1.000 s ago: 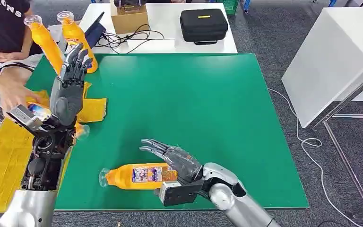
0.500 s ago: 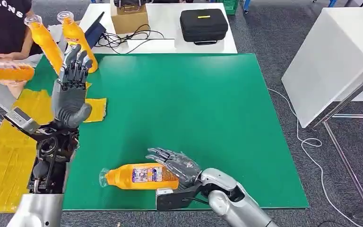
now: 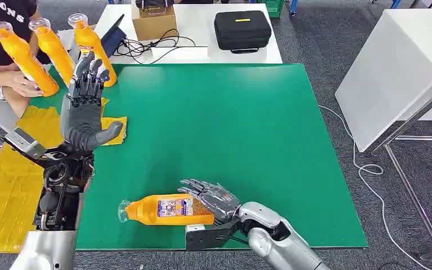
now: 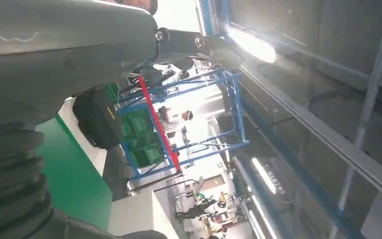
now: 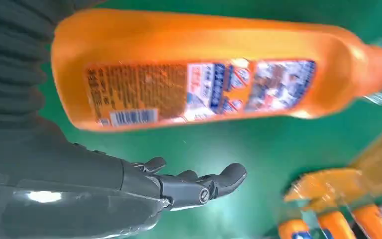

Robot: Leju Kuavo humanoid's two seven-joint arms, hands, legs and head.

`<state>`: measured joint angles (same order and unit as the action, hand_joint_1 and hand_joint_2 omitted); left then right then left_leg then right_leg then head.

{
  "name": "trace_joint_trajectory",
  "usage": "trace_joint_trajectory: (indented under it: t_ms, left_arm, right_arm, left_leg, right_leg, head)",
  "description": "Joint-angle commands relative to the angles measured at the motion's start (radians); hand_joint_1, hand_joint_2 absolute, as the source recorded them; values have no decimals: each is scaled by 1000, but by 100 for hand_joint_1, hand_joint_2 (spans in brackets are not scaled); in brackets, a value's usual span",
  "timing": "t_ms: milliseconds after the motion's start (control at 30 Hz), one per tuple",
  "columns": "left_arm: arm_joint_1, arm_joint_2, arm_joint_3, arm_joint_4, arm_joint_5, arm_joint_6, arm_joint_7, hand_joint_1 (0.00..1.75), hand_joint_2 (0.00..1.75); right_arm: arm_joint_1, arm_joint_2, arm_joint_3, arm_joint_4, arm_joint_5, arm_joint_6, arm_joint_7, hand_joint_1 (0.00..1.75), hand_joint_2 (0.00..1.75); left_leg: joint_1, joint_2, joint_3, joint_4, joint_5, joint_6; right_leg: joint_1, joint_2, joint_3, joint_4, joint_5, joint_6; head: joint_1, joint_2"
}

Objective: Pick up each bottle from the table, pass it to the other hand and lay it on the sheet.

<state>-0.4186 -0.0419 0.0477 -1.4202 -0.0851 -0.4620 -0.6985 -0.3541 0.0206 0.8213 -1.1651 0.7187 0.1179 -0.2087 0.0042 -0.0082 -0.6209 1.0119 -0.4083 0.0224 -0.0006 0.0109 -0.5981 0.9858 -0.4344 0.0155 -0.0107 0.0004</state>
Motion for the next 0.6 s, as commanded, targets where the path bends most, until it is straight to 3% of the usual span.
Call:
trace_joint_trajectory:
  t_ms: [33,533,567,600]
  left_arm:
    - [16,-24,17,-6,-13,0,0,0,175]
    - [-36,-47,-12,-1,-5,-11,13,0,175]
    - [-34,-47,-13,0,-5,-11,12,0,175]
    - [-31,-47,-15,0,-6,-12,12,0,175]
  right_arm:
    - [-53,34,19,205,60,-63,30,0,0]
    - [-114,138,-9,378,56,-68,44,0,0]
    - [-112,140,-8,380,56,-68,44,0,175]
    - [-119,150,-2,403,63,-73,45,0,175]
  left_leg:
    - [0,2,6,-1,-2,-1]
    - [0,0,3,0,-1,-1]
    - [1,0,5,0,-2,-1]
    - [0,0,3,0,-1,-1]
  right_leg:
    - [0,0,6,-2,-1,0]
    - [1,-2,3,0,-1,0]
    - [1,-2,5,-1,-2,0]
    - [1,-1,3,-1,-1,0]
  head:
    - [0,0]
    - [0,0]
    - [0,0]
    - [0,0]
